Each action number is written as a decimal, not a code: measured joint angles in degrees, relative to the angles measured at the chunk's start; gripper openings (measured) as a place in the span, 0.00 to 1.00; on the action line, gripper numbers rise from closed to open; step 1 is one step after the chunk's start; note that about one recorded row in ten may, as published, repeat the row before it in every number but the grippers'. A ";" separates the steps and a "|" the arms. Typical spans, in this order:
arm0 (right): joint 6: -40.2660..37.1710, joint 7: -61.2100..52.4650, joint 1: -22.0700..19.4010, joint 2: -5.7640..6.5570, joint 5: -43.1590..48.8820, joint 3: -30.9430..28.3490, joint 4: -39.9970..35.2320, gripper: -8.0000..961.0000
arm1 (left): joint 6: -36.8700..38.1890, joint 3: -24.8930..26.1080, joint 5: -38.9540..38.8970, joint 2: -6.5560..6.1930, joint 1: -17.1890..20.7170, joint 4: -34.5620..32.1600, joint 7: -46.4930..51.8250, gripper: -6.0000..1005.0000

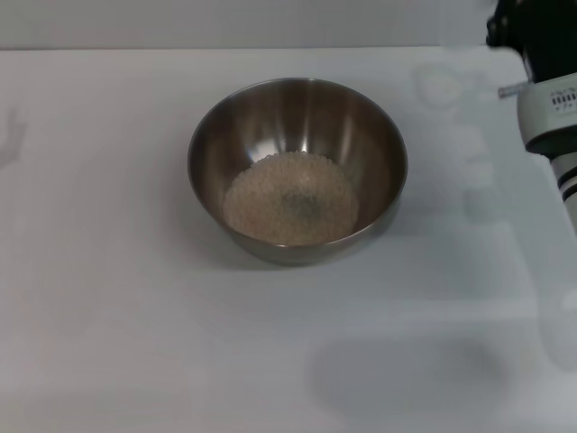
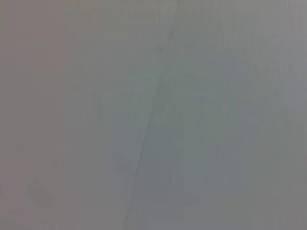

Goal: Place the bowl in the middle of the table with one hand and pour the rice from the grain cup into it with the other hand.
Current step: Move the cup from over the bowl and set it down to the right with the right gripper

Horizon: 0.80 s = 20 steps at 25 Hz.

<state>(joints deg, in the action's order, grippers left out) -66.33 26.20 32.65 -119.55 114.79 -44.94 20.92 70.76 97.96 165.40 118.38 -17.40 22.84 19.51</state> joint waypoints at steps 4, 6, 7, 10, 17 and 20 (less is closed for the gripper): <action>12.62 -3.27 -0.22 0.13 -2.20 0.09 0.62 0.02 | 0.09 -0.13 0.02 -0.04 -0.01 0.16 -0.31 0.84; 16.69 -3.73 -0.08 0.21 -2.24 0.04 0.88 0.02 | 0.22 -0.14 0.02 -0.07 -0.01 0.19 -0.40 0.84; 16.69 -3.73 -0.08 0.21 -2.24 0.04 0.88 0.02 | 0.22 -0.14 0.02 -0.07 -0.01 0.19 -0.40 0.84; 20.07 -5.76 0.03 0.21 -1.92 0.32 1.05 0.02 | 0.42 -0.15 0.02 -0.09 -0.01 0.19 -0.52 0.84; 23.46 -7.77 0.32 0.13 -1.71 0.41 0.72 0.02 | 0.57 -0.15 0.01 -0.18 -0.01 0.19 -0.59 0.84; 24.60 -8.21 0.35 0.11 -1.71 0.41 0.47 0.02 | 0.73 -0.15 0.02 -0.18 0.08 0.19 -0.61 0.84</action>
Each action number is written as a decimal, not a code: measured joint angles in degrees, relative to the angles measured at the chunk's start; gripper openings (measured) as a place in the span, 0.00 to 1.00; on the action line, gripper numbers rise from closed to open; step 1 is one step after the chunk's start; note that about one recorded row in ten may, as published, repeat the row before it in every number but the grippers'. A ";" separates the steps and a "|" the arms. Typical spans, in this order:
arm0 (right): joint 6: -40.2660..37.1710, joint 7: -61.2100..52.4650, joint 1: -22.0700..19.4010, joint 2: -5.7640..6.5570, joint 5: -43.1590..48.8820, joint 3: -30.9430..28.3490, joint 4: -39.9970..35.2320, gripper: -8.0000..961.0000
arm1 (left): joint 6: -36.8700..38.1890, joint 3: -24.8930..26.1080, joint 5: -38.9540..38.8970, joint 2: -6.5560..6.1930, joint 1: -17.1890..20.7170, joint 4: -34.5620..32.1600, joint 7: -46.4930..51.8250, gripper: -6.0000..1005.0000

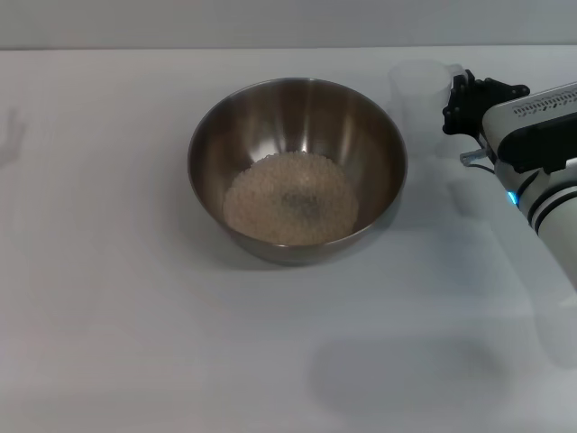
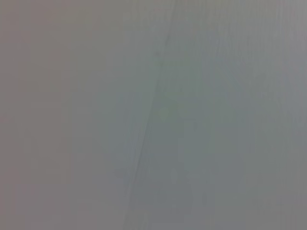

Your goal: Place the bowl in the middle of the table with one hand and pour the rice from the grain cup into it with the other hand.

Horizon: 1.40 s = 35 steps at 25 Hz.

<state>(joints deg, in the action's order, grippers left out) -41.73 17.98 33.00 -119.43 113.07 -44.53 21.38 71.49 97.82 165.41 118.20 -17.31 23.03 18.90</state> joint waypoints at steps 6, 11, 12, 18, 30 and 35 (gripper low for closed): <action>0.47 -0.74 -0.29 -0.01 0.00 1.56 -0.21 0.05 | 0.57 0.00 0.00 0.01 0.16 0.00 0.04 0.84; 0.59 -2.48 0.12 0.05 0.00 2.37 -1.38 0.13 | 0.68 0.00 -0.01 0.01 0.18 0.00 0.20 0.84; 0.59 -2.48 0.12 0.05 0.00 2.37 -1.38 0.13 | 0.70 0.00 0.00 0.01 0.18 0.00 0.26 0.84; 0.26 -2.85 -0.85 0.08 0.00 3.11 -1.62 0.16 | 1.12 0.00 0.00 0.07 0.18 0.00 0.41 0.84; -27.98 -2.71 -10.54 0.17 0.78 11.56 -1.43 0.28 | 1.67 -0.71 0.00 0.26 1.11 -0.01 0.36 0.84; -38.55 -12.96 -5.93 0.51 0.38 10.07 -7.16 0.30 | 2.10 -1.59 0.01 0.28 1.26 -0.07 -0.05 0.84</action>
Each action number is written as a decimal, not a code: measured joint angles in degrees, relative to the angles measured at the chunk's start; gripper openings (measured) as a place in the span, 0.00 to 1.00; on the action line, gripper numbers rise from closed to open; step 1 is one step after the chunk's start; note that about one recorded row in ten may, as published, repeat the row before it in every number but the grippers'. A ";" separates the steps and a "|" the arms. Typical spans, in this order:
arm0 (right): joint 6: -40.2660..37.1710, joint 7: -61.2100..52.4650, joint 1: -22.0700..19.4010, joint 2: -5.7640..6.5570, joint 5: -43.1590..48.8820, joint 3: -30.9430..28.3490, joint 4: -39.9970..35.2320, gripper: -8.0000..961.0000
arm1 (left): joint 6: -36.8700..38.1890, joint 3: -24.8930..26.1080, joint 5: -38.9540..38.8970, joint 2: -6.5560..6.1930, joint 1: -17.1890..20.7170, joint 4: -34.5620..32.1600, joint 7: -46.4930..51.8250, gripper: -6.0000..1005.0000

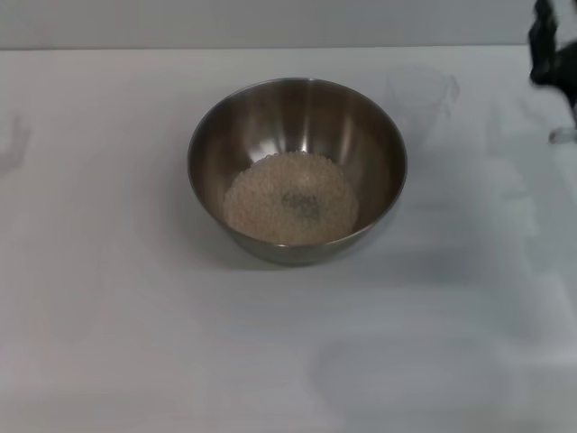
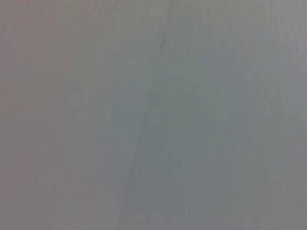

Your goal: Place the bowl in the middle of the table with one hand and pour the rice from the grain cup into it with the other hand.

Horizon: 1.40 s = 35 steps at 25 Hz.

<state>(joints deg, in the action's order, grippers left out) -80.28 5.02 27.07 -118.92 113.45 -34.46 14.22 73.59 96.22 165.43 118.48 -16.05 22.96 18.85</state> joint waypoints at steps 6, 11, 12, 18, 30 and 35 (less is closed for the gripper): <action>-6.73 -5.71 5.84 0.00 -0.03 -1.89 -4.43 0.50 | 1.58 -0.62 -0.01 0.09 0.07 -0.61 -2.09 0.84; -7.77 -5.62 7.90 0.06 -0.05 -3.10 -5.99 0.57 | 2.16 -0.61 -0.14 0.14 -0.23 -0.61 -3.14 0.84; -7.77 -5.62 7.90 0.06 -0.05 -3.10 -5.99 0.58 | 2.16 -0.61 -0.14 0.14 -0.23 -0.61 -3.14 0.84; -7.92 -5.59 10.29 0.13 -0.11 -4.62 -6.42 0.64 | 2.35 -0.55 -0.18 0.17 -0.42 -0.65 -3.16 0.84; -6.28 -6.42 12.76 0.45 -0.17 -4.84 -7.21 0.64 | 2.35 -0.01 -0.29 0.16 -0.91 -0.25 -4.59 0.84; -5.99 -6.24 12.70 0.33 -0.17 -4.85 -7.23 0.64 | 2.35 0.02 -0.28 0.11 -1.36 -0.52 -4.61 0.84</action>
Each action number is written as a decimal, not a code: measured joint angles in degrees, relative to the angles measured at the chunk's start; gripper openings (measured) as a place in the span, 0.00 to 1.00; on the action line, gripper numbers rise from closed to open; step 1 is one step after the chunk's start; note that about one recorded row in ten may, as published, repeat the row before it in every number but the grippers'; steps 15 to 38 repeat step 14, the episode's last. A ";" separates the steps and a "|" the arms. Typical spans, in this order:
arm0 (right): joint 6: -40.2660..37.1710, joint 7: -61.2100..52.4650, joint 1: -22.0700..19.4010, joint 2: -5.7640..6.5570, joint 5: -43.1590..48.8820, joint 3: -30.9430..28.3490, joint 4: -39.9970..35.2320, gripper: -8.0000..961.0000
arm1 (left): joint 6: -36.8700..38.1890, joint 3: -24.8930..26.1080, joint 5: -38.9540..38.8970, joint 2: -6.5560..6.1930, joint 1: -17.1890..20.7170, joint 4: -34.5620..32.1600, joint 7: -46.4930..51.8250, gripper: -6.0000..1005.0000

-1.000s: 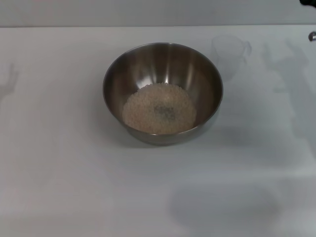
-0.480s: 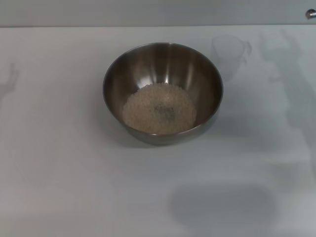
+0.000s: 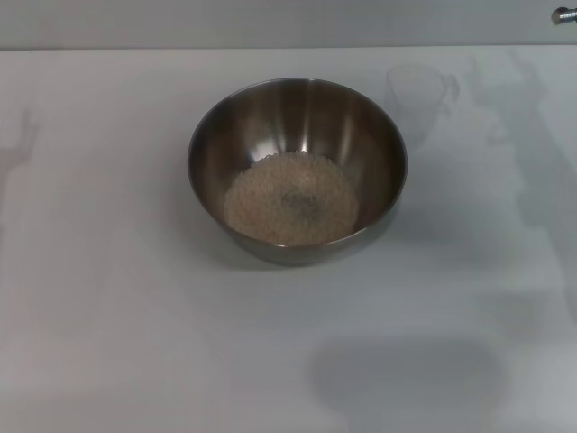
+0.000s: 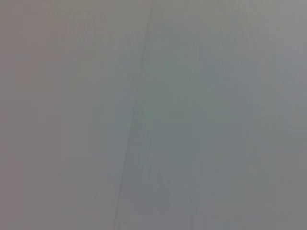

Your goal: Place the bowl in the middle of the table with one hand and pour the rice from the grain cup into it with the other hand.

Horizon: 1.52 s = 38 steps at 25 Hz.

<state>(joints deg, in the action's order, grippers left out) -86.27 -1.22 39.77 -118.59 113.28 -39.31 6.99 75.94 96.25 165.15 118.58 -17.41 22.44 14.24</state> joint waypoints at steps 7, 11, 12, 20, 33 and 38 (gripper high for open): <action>-0.42 -0.07 -0.85 -0.14 0.00 0.02 -0.07 0.64 | 0.02 -0.31 0.06 -0.02 -0.08 -0.24 -0.05 0.84; -0.50 -0.15 -0.92 -0.15 0.00 0.02 -0.09 0.64 | 0.05 -0.43 0.05 -0.01 -0.07 -0.26 -0.08 0.84; -0.50 -0.15 -0.92 -0.15 0.00 0.02 -0.09 0.64 | 0.05 -0.43 0.05 -0.01 -0.07 -0.26 -0.08 0.84; -0.52 -0.19 -0.89 -0.15 0.00 0.03 -0.08 0.64 | 0.22 -0.45 0.04 0.03 0.06 -0.29 -0.10 0.84; -0.52 -0.19 -0.89 -0.15 0.00 0.03 -0.08 0.64 | 0.22 -0.45 0.04 0.03 0.06 -0.29 -0.10 0.84; -0.52 -0.19 -0.89 -0.15 0.00 0.03 -0.08 0.64 | 0.22 -0.45 0.04 0.03 0.06 -0.29 -0.10 0.84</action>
